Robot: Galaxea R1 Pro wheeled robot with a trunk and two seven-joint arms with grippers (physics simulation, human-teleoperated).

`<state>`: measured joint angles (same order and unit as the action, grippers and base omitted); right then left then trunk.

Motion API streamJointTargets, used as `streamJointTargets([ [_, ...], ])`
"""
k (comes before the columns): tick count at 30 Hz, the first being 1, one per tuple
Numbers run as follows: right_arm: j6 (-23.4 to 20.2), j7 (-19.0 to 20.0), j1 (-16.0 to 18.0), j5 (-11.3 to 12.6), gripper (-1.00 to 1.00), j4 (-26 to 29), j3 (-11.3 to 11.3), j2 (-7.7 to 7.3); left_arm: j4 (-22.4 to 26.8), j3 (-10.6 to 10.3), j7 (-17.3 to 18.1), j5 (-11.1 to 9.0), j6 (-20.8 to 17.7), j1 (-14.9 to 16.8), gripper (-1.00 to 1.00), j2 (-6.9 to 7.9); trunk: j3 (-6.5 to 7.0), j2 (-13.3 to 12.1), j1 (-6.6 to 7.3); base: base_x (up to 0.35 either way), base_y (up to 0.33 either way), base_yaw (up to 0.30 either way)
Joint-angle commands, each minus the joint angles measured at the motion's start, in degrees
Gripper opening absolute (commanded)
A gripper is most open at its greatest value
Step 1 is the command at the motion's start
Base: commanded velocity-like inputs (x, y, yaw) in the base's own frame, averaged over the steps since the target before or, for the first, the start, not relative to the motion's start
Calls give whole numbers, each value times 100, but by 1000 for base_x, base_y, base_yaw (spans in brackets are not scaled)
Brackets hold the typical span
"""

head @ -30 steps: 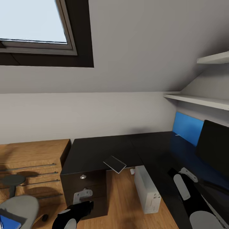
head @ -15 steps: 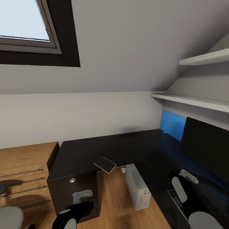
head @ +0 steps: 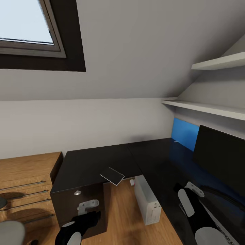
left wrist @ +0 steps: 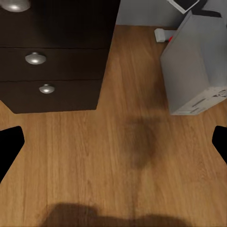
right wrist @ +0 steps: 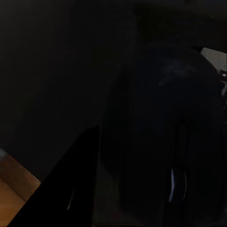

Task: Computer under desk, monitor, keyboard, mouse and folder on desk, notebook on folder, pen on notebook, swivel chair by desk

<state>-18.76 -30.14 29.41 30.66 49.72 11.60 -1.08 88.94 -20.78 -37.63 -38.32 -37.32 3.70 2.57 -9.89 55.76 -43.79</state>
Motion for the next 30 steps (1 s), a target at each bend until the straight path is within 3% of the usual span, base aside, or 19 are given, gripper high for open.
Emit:
streamJointTargets([
  [1,-28,-35,-1,38,-100,43,-1,15,14,-13,-60,-53,-4,5,100,10,-9,6,-1,0,0,0],
  [7,-25,-41,-5,38,-100,126,0,26,26,-14,-60,-55,-4,7,100,15,-9,6,-1,53,0,0],
  [14,-12,-39,-6,36,-100,126,0,29,27,-14,-56,-59,-4,4,100,16,-9,6,-1,259,0,0],
  [19,207,-45,-6,42,-100,126,8,30,46,-15,-52,-62,-12,6,100,11,-9,6,-1,90,0,0],
  [30,233,-43,-6,34,-100,126,9,21,39,48,-60,-93,-12,7,100,-11,-206,447,-243,1,0,0],
])
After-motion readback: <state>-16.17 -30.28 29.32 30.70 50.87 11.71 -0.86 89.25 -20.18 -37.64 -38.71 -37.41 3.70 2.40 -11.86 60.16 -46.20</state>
